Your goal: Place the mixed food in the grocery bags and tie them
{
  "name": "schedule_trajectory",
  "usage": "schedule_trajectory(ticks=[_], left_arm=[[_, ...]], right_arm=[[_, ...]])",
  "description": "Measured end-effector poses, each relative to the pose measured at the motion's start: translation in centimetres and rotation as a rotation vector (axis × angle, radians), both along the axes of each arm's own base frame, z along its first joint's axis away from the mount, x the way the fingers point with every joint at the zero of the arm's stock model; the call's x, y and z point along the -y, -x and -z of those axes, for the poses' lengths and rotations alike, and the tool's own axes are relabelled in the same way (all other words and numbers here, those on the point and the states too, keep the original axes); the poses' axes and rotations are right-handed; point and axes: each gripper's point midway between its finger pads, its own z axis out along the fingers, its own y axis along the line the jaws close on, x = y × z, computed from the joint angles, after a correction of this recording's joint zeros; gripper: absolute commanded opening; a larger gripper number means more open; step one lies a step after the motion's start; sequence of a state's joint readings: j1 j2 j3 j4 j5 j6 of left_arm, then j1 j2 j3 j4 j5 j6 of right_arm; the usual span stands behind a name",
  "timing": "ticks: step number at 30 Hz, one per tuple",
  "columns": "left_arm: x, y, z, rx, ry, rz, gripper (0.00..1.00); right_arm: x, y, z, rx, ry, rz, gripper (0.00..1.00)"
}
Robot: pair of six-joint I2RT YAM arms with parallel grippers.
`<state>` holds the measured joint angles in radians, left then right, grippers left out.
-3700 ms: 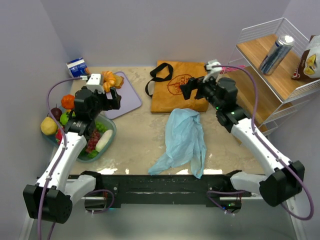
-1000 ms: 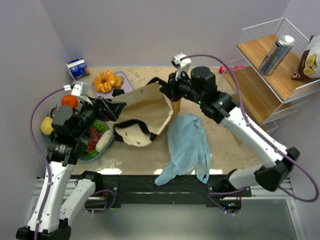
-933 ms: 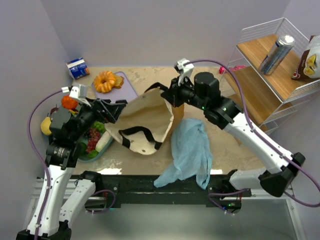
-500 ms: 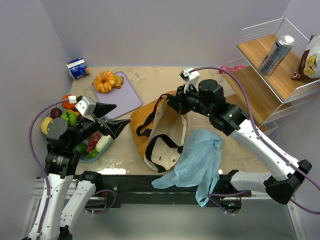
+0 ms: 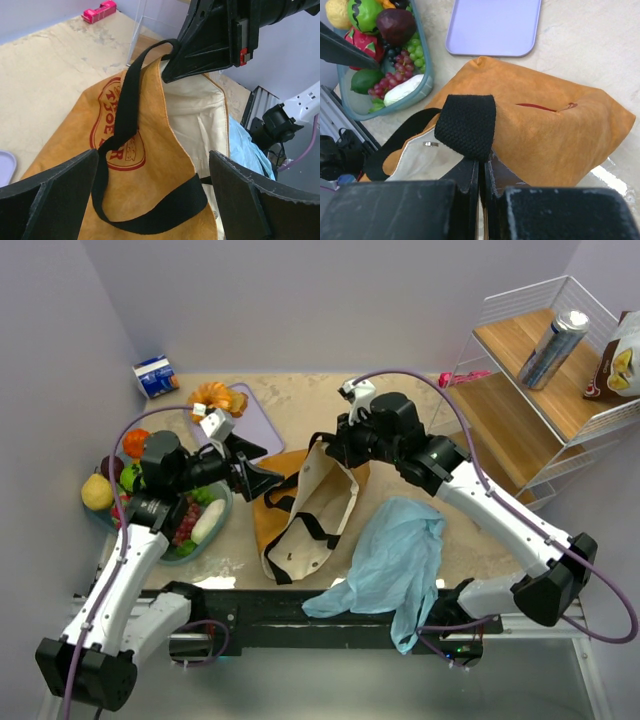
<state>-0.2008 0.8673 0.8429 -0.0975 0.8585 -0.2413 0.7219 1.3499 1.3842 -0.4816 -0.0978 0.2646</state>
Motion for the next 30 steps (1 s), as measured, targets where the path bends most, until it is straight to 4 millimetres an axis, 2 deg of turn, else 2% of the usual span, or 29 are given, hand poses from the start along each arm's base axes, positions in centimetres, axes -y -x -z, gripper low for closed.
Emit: schedule_trajectory(ticks=[3,9,11,12,13,14,15,16,17,18,21,22,24,26,30], left_arm=[[1.3,-0.5,1.3,-0.043,-0.016,0.031,0.98],[5.1,-1.4,4.8,-0.125,-0.099,0.070,0.96],[5.6,-1.7,5.3,-0.132,-0.110,0.069,0.88],[5.8,-1.9,5.5,-0.140,-0.111,0.066,0.67],[6.0,-2.0,5.5,-0.143,-0.107,0.063,0.55],[6.2,-2.3,5.5,-0.148,-0.098,0.057,0.37],[6.3,-2.6,5.3,-0.143,-0.088,0.049,0.00],[6.5,-3.0,5.2,-0.134,-0.080,0.039,0.00],[6.5,-3.3,5.2,-0.145,-0.070,0.026,0.00],[6.5,-4.0,5.3,-0.142,-0.070,-0.001,0.00],[6.0,-5.7,6.2,-0.182,-0.074,-0.096,0.00],[5.5,-6.5,6.5,-0.199,-0.073,-0.141,0.00],[4.3,-7.7,6.7,-0.215,-0.067,-0.216,0.00],[2.8,-9.0,6.5,-0.218,-0.051,-0.287,0.00],[1.0,-10.4,6.0,-0.227,-0.016,-0.359,0.00]], right_arm=[[-0.3,-0.2,0.3,-0.009,0.007,-0.003,0.00],[-0.6,-0.4,0.8,-0.025,0.022,-0.012,0.00],[-0.7,-0.3,0.8,-0.031,0.025,-0.019,0.00],[-0.7,-0.3,0.8,-0.031,0.026,-0.021,0.00],[-0.6,-0.2,0.8,-0.031,0.029,-0.023,0.00],[-0.6,-0.2,0.9,-0.033,0.032,-0.023,0.00],[-0.6,-0.2,0.9,-0.033,0.035,-0.024,0.00],[-0.5,-0.2,1.0,-0.035,0.038,-0.023,0.05],[-0.4,-0.1,1.1,-0.040,0.046,-0.025,0.16],[-0.2,0.1,1.3,-0.046,0.055,-0.025,0.39],[0.6,0.6,1.9,-0.078,0.083,-0.013,0.69],[1.0,0.9,1.9,-0.087,0.093,-0.001,0.84],[2.6,1.8,1.4,-0.098,0.107,0.037,0.98],[4.5,2.9,0.1,-0.088,0.101,0.091,0.99],[9.0,5.8,-3.9,-0.044,0.012,0.229,0.99]])
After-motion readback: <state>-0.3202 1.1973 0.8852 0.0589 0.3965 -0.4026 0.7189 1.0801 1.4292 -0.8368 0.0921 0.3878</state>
